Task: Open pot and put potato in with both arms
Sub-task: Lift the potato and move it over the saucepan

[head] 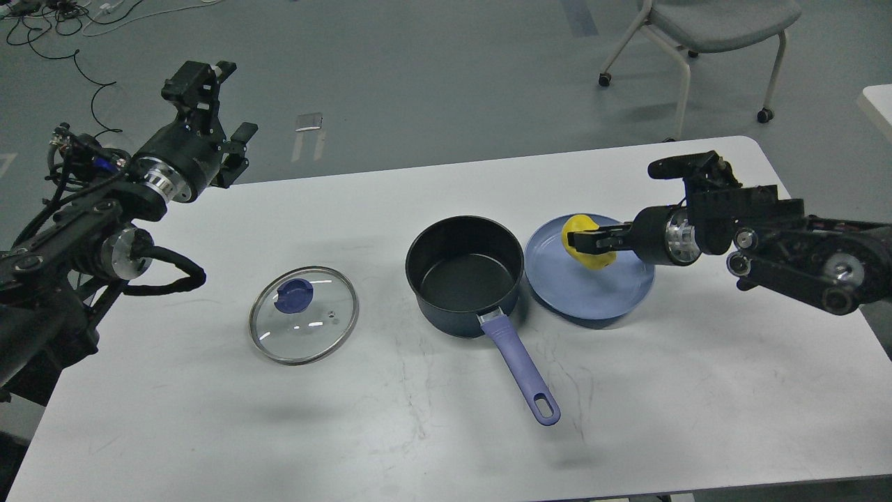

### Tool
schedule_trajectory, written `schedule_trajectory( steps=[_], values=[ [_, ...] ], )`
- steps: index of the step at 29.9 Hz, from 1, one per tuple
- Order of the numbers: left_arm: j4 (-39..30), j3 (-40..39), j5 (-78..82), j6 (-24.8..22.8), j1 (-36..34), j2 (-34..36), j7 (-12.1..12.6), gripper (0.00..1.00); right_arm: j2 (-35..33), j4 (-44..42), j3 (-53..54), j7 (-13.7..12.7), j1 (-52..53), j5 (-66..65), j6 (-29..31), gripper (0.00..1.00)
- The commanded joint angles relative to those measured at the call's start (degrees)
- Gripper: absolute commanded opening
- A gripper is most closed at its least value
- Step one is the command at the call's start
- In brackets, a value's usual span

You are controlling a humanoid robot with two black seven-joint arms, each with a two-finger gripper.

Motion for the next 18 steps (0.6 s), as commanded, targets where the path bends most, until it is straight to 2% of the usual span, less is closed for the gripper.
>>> schedule_trajectory(
  steps=[1, 7, 15, 17, 18],
  values=[
    [0.0, -0.1, 0.0, 0.0, -0.1, -0.1, 0.0, 0.98, -2.0, 4.3, 0.0, 0.8, 4.2, 0.1, 0.0, 0.26],
    [0.0, -0.1, 0.0, 0.1, -0.4, -0.7, 0.0, 0.98, 2.2, 7.3, -0.7, 1.1, 5.1, -0.2, 0.1, 0.26],
    [0.0, -0.4, 0.0, 0.2, -0.3, -0.7, 0.0, 0.98, 12.0, 0.7, -0.7, 1.1, 4.9, -0.3, 0.2, 0.26],
    [0.0, -0.4, 0.0, 0.2, -0.3, -0.7, 0.0, 0.98, 14.1, -2.3, -0.2, 1.1, 4.9, -0.2, 0.2, 0.34],
    [0.0, -0.4, 0.0, 0.2, -0.3, -0.6, 0.0, 0.98, 15.4, -3.7, -0.2, 1.1, 4.9, -0.2, 0.2, 0.42]
  ],
)
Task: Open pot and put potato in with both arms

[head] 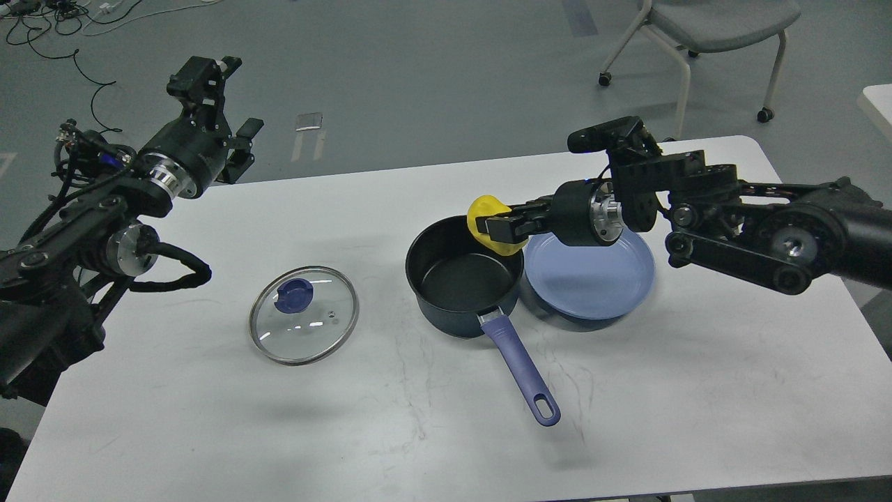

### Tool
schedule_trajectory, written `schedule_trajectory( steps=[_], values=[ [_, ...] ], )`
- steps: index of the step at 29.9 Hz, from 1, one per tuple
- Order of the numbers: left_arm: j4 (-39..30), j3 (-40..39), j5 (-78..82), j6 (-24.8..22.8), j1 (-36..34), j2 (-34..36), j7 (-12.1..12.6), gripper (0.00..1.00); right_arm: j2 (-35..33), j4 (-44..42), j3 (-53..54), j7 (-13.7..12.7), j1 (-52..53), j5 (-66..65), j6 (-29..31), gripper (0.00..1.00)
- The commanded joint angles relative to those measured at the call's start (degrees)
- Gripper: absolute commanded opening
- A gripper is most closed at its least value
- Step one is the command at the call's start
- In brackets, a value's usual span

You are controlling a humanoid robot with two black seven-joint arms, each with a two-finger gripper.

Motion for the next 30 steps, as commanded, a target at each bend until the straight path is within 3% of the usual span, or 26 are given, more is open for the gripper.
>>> schedule_trajectory(
  steps=[1, 2, 3, 4, 5, 13, 18, 25, 30],
  values=[
    [0.0, 0.0, 0.0, 0.0, 0.0, 0.1, 0.0, 0.98, 3.8, -4.3, 0.3, 0.0, -0.1, 0.1, 0.1, 0.48],
    [0.0, 0.0, 0.0, 0.0, 0.0, 0.2, 0.0, 0.98, 4.1, -4.4, 0.3, 0.0, -0.1, 0.1, 0.1, 0.55],
    [0.0, -0.1, 0.0, -0.1, 0.0, 0.4, 0.0, 0.98, 4.3, -4.3, 0.3, 0.0, 0.0, 0.1, 0.1, 0.72],
    [0.0, -0.1, 0.0, -0.1, 0.0, 0.5, 0.0, 0.98, 4.3, -4.3, 0.4, -0.1, -0.1, 0.2, 0.1, 0.97],
    [0.0, -0.1, 0.0, -0.1, 0.0, 0.5, 0.0, 0.98, 4.4, -4.4, 0.5, -0.2, -0.1, 0.3, 0.1, 1.00],
    [0.0, -0.5, -0.1, -0.1, 0.0, 0.7, 0.2, 0.98, 5.2, -4.3, 5.2, -0.5, -0.4, 0.8, -0.4, 1.00],
    [0.0, -0.6, -0.6, -0.1, 0.0, 0.6, 0.3, 0.98, 5.3, -4.4, 7.5, -0.7, -0.4, 10.0, -0.6, 1.00],
    [0.0, -0.6, -0.7, -0.2, -0.4, 0.5, 0.8, 0.98, 4.8, -4.8, 13.6, -0.7, -0.4, 12.3, -3.0, 1.00],
    [0.0, -1.0, -1.1, -0.4, -0.3, 0.1, 1.0, 0.98, 4.0, -7.3, 23.1, -1.6, -1.4, 31.9, -2.1, 1.00]
  ],
)
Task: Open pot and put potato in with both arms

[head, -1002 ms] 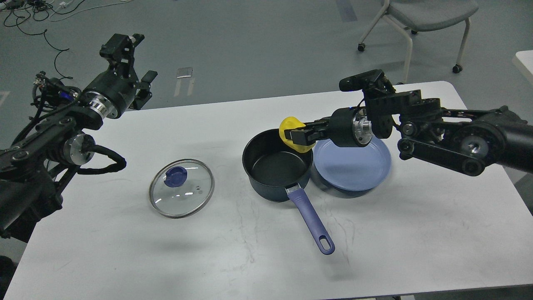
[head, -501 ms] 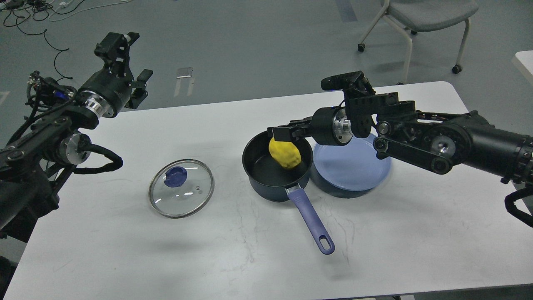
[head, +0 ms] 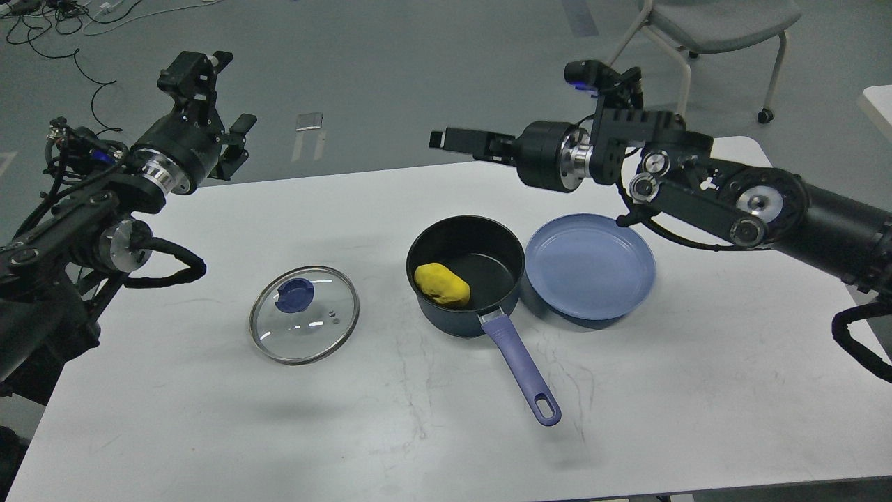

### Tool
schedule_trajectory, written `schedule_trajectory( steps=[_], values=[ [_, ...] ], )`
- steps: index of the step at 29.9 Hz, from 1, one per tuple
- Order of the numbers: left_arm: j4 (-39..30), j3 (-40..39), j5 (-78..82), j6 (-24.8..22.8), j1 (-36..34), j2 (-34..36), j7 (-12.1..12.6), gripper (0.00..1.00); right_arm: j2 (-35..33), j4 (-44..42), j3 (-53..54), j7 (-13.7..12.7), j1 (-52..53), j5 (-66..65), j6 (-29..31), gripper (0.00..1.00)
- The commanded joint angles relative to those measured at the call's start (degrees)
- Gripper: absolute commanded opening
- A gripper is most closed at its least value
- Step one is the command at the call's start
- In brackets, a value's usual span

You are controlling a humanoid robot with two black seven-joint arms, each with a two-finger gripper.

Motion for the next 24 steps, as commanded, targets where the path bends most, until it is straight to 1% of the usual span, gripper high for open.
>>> schedule_trajectory(
  steps=[1, 2, 4, 7, 9, 10, 11, 13, 16, 19, 24],
  values=[
    [0.0, -1.3, -0.1, -0.2, 0.1, -0.6, 0.0, 0.98, -1.8, -0.8, 6.2, -0.9, -0.8, 18.9, -0.1, 1.00],
    [0.0, -2.9, -0.1, -0.4, 0.1, -1.5, 0.0, 0.98, -3.1, -0.8, 7.7, -0.9, -1.0, 23.9, -0.4, 1.00],
    [-0.1, -5.3, -0.1, -0.5, 0.4, -2.9, 0.0, 0.98, -3.5, -1.0, 11.0, -1.0, -2.3, 30.1, -0.7, 1.00],
    [-1.0, -7.3, -0.1, -0.4, 0.7, -4.6, 0.0, 0.98, -3.4, -1.7, 16.8, -1.5, -5.2, 34.9, -0.7, 1.00],
    [-1.8, -8.1, -0.1, -0.4, 1.3, -5.7, 0.0, 0.98, -3.4, -1.9, 19.9, -4.4, -7.1, 38.6, -0.7, 1.00],
    [-2.4, -8.7, -0.2, -0.4, 1.9, -6.4, -0.1, 0.98, -3.4, -1.8, 20.7, -8.5, -8.0, 40.2, -0.8, 1.00],
    [-2.5, -9.0, -0.2, -0.4, 2.2, -6.7, 0.0, 0.98, -3.5, -1.7, 21.2, -10.7, -8.4, 40.6, -0.8, 1.00],
    [-3.1, -9.9, -0.3, -0.4, 2.9, -7.3, 0.0, 0.98, -3.6, -1.5, 22.8, -14.2, -9.6, 41.1, -1.3, 1.00],
    [-3.2, -10.8, -0.3, -0.5, 3.4, -7.6, -0.1, 0.98, -3.8, -1.4, 23.1, -13.7, -9.9, 40.9, -3.1, 1.00],
    [-3.2, -11.1, -0.4, -0.5, 3.4, -8.0, 0.0, 0.98, -4.4, -1.4, 23.2, -13.0, -9.5, 40.9, -3.1, 1.00],
    [-3.2, -11.6, -2.4, -0.5, 3.4, -8.6, 0.0, 0.98, -4.5, -1.2, 23.4, -12.8, -9.5, 41.0, -3.0, 1.00]
  ],
)
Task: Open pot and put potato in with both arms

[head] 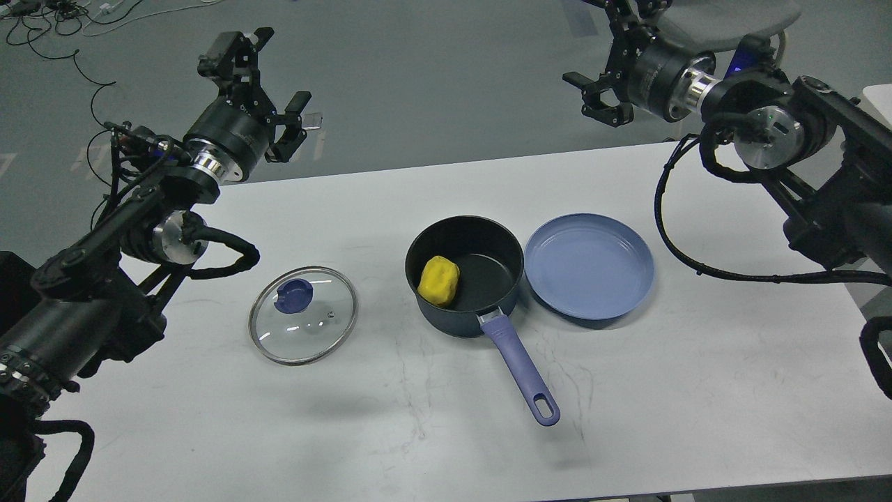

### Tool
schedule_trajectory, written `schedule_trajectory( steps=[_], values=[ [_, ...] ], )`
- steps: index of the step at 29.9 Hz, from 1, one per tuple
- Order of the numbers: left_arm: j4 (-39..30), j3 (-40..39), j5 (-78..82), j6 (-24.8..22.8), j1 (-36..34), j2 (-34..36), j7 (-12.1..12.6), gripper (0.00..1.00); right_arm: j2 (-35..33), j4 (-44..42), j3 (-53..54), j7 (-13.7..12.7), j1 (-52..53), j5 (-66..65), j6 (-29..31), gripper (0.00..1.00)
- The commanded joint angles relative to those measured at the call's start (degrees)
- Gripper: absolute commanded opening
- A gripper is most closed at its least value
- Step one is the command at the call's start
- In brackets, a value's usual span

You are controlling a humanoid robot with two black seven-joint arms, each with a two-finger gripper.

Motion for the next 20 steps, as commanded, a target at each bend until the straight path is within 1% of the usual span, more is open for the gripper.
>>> schedule_trajectory(
  steps=[1, 3, 11, 17, 20],
  values=[
    [0.0, -0.2, -1.7, 0.0, 0.0, -0.8, 0.1, 0.98, 0.0, 0.0, -0.1, 0.2, -0.1, 0.0, 0.1, 1.00],
    [0.0, -0.2, -1.8, 0.0, 0.4, -1.3, 0.1, 0.98, 0.1, 0.0, 0.0, 0.4, -0.5, 0.0, 0.1, 1.00],
    [0.0, -0.2, -1.8, 0.0, 0.7, -1.9, 0.1, 0.98, 0.0, -0.2, -0.2, 3.4, -1.2, -0.3, 0.1, 1.00],
    [0.0, -0.2, -1.8, 0.1, 0.8, -1.8, 0.1, 0.98, 0.5, -0.4, -0.3, 3.9, -1.9, -0.9, 0.1, 1.00],
    [-0.1, -0.2, -1.8, 0.1, 0.8, -1.7, 0.1, 0.98, 0.5, -0.4, -0.7, 5.5, -1.9, -0.9, 0.2, 1.00]
  ],
)
